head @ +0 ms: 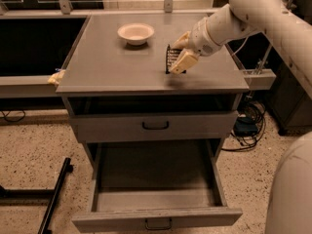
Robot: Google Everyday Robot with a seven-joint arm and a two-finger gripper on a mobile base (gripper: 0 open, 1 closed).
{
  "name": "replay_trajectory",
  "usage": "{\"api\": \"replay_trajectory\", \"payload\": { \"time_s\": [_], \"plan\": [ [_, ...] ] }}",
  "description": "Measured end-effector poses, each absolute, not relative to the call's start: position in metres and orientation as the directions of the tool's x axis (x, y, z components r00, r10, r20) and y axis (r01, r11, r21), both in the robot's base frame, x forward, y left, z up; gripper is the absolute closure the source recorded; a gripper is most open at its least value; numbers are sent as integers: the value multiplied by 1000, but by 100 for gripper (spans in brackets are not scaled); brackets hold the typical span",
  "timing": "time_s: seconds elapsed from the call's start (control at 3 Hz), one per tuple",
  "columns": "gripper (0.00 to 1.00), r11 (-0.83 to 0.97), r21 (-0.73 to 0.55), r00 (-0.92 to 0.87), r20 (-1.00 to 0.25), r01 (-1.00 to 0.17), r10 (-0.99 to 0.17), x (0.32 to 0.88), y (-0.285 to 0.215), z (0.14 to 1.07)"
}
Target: Pick rxbar chocolate from middle drawer and place on counter
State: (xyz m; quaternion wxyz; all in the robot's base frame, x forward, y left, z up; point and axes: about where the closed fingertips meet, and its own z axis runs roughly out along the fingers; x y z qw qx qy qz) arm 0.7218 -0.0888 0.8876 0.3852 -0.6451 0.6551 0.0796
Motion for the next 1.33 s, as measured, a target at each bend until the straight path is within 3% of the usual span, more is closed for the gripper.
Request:
{"api": "replay_trajectory", "payload": {
  "time_s": [0.67,1.0,1.33],
  "plan": [
    [10,155,-393,129,-607,-907,-784,722,-89,888],
    [0,155,-393,129,-607,-907,-784,722,-89,888],
    [0,155,-393,129,-607,-907,-784,722,-89,887]
  ]
}}
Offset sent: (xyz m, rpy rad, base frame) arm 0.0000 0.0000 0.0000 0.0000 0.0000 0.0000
